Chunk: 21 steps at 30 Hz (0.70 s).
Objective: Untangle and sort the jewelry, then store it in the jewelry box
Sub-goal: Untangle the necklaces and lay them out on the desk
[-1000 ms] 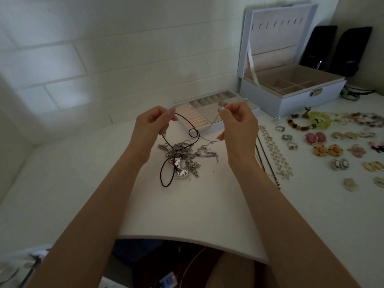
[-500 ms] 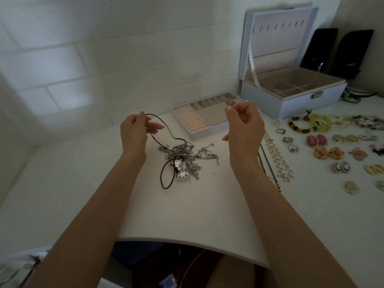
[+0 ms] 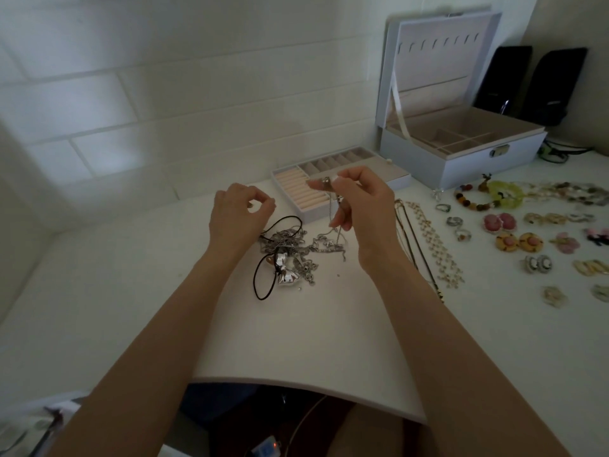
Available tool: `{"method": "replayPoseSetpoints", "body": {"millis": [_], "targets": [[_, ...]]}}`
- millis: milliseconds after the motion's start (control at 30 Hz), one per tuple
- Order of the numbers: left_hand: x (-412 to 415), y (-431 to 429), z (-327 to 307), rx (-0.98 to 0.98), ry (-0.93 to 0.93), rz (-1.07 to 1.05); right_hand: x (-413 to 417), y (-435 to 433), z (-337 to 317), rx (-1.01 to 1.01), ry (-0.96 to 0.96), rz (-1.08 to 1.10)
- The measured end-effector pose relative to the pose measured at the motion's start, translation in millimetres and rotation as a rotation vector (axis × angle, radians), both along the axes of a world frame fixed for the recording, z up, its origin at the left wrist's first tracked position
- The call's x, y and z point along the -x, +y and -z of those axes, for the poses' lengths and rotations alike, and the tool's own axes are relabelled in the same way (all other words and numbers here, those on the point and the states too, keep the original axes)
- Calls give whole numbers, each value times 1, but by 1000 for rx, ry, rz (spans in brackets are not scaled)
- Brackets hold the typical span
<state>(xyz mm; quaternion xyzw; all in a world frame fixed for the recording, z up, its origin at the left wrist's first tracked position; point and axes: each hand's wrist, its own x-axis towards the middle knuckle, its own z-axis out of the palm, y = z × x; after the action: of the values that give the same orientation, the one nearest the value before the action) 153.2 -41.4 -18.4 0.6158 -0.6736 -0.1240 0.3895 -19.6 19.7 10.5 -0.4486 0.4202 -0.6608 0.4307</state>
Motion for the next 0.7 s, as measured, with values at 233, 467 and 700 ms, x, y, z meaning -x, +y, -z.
{"method": "replayPoseSetpoints", "body": {"millis": [233,467,700], "targets": [[7,11,-3,112,-35,244,-1,-1,2,-23,66,-121],[20,23,-13,-22,244,585,-4,4,0,-13,68,-171],[30,24,-28,35,385,594,5,12,-7,-80,230,-59]]}}
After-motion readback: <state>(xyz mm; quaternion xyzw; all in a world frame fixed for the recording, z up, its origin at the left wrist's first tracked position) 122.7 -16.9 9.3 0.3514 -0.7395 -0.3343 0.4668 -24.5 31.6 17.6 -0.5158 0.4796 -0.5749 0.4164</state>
